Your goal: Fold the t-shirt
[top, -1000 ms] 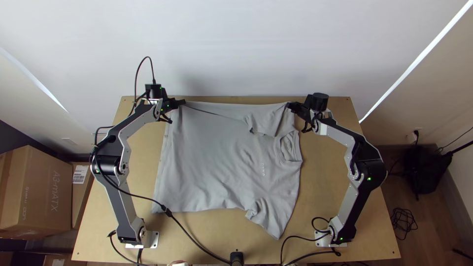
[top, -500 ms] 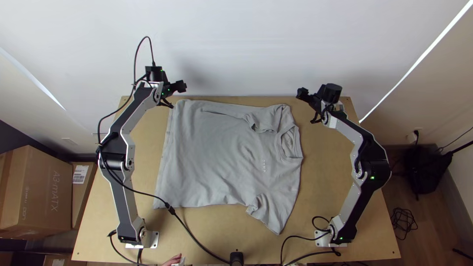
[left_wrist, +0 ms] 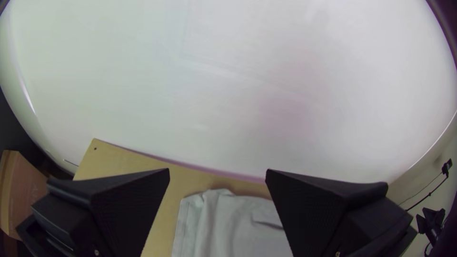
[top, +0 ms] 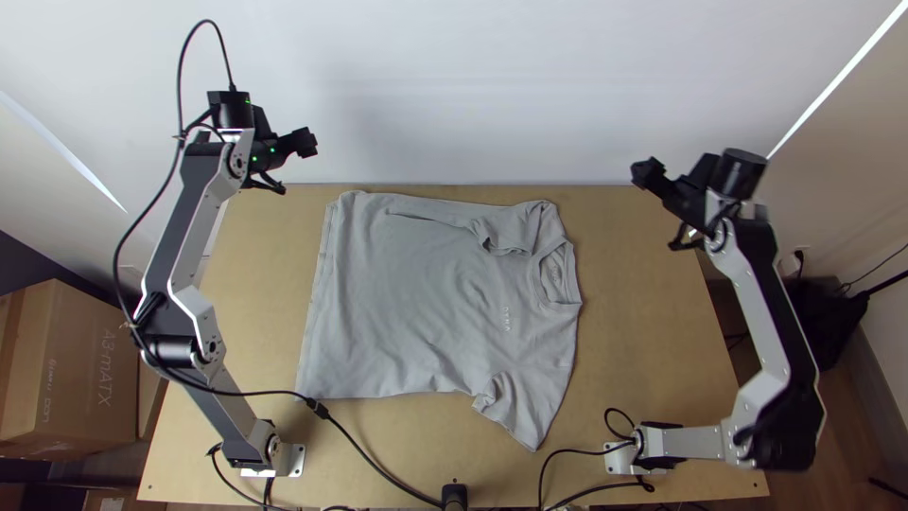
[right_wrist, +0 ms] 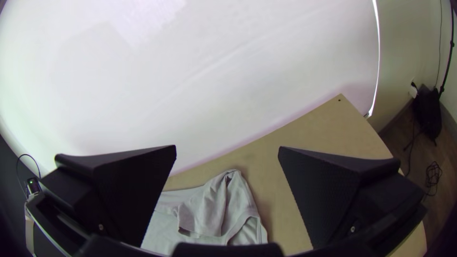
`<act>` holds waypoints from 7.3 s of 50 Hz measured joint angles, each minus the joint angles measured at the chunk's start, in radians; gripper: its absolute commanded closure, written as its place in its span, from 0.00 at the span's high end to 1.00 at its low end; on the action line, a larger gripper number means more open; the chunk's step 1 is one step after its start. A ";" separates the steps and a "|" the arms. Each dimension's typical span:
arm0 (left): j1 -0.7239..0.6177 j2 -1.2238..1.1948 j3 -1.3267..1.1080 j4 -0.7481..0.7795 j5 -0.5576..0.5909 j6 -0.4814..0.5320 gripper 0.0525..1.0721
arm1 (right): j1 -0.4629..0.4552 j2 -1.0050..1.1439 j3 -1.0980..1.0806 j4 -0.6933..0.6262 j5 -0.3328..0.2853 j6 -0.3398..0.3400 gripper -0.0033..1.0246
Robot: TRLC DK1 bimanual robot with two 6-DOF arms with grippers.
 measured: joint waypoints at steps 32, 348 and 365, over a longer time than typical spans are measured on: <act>0.098 -0.652 -0.568 -0.182 0.212 0.066 0.95 | -0.047 -0.447 -0.278 -0.778 -0.143 -0.054 0.90; 0.026 -0.933 0.071 0.092 0.002 0.142 0.02 | 0.105 -0.700 0.267 0.208 0.029 -0.154 0.02; 0.023 -1.054 -0.165 0.032 0.037 0.079 0.02 | 0.126 -0.732 0.217 0.087 0.031 -0.079 0.03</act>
